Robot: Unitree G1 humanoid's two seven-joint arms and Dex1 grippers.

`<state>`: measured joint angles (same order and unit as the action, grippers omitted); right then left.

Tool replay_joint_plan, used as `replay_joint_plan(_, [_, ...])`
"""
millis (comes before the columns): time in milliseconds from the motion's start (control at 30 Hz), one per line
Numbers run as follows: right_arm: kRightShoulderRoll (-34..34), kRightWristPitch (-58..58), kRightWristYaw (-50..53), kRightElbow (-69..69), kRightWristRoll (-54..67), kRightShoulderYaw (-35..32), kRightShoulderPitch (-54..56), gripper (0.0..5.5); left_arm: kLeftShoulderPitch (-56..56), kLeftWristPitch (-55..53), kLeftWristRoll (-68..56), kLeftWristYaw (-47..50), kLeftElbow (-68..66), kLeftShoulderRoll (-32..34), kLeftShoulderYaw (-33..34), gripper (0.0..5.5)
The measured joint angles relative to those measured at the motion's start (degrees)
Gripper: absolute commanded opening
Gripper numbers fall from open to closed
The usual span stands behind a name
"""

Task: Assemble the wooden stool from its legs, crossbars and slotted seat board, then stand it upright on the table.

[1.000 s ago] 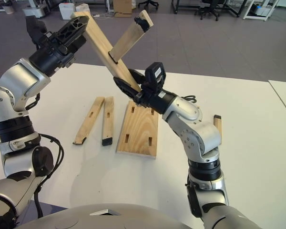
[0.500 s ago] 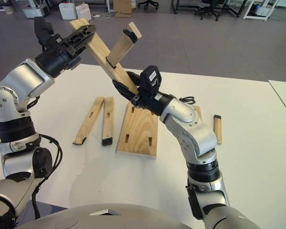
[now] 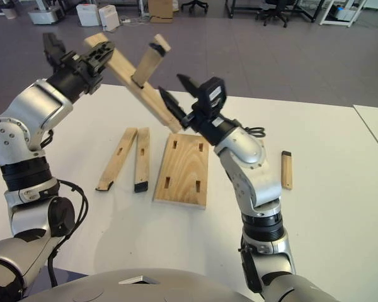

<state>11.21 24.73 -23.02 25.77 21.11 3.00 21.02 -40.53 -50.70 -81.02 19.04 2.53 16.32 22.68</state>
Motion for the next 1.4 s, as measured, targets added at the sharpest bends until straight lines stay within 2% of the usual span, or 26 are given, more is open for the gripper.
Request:
replay_joint_plan(33, [-0.18, -0.29, -0.26, -0.15, 0.22, 0.07, -0.74, 3.50, 0.01, 0.20, 0.05, 0.12, 0.02, 0.02, 0.11, 1.01])
replay_joint_plan(200, [2.48, -0.80, -0.28, -1.83, -0.08, -3.18, -3.79, 3.52, 1.19, 1.29, 3.43, -0.14, 1.56, 5.02, 2.38, 1.01])
replay_joint_plan(333, [5.04, -2.79, 5.35, -7.92, -3.80, -11.43, -8.21, 3.52, 9.20, 0.62, 5.07, 2.69, 13.38, 8.44, 3.47, 1.01])
replay_joint_plan(433, [5.04, -4.89, 10.64, -9.95, -8.10, -13.94, -10.67, 3.52, 16.06, 0.24, 5.78, 6.54, 23.07, 7.59, 1.30, 1.01])
replay_joint_plan(500, [4.82, -5.21, 14.13, -10.48, -12.85, -12.60, -14.29, 3.52, 20.50, 0.78, 7.40, 8.83, 28.87, 6.12, -0.63, 1.01])
replay_joint_plan(600, [3.56, -3.93, 17.10, -8.72, -19.81, -5.59, -24.17, 3.52, 25.01, 2.14, 9.70, 10.56, 35.46, 4.89, -3.23, 1.01])
replay_joint_plan(700, [6.29, -8.79, 19.42, -6.53, -30.39, -0.21, -32.84, 3.52, 27.83, 3.61, 12.44, 10.15, 40.29, 3.80, -7.23, 1.01])
replay_joint_plan(867, [6.61, -9.67, 19.85, -1.77, -33.79, 0.05, -42.64, 3.52, 31.29, 5.93, 14.98, 11.71, 44.10, 1.02, -10.06, 1.01])
replay_joint_plan(1000, [6.17, -9.47, 18.25, 0.95, -33.80, 0.51, -43.61, 3.52, 33.05, 6.55, 15.90, 13.58, 45.06, 0.35, -10.43, 1.01])
replay_joint_plan(1100, [6.60, -7.91, 14.88, 3.14, -35.07, 4.25, -43.01, 3.52, 33.86, 6.56, 14.69, 13.91, 45.05, 0.13, -11.38, 1.01])
replay_joint_plan(1267, [5.83, 1.01, 10.66, 7.39, -35.58, 9.06, -40.87, 3.52, 34.20, 6.84, 11.29, 16.28, 44.60, -0.36, -11.44, 1.01])
replay_joint_plan(1400, [3.20, 6.28, 10.46, 9.25, -34.89, 8.73, -38.60, 3.52, 34.19, 7.04, 9.65, 16.76, 44.10, -0.01, -11.58, 1.01])
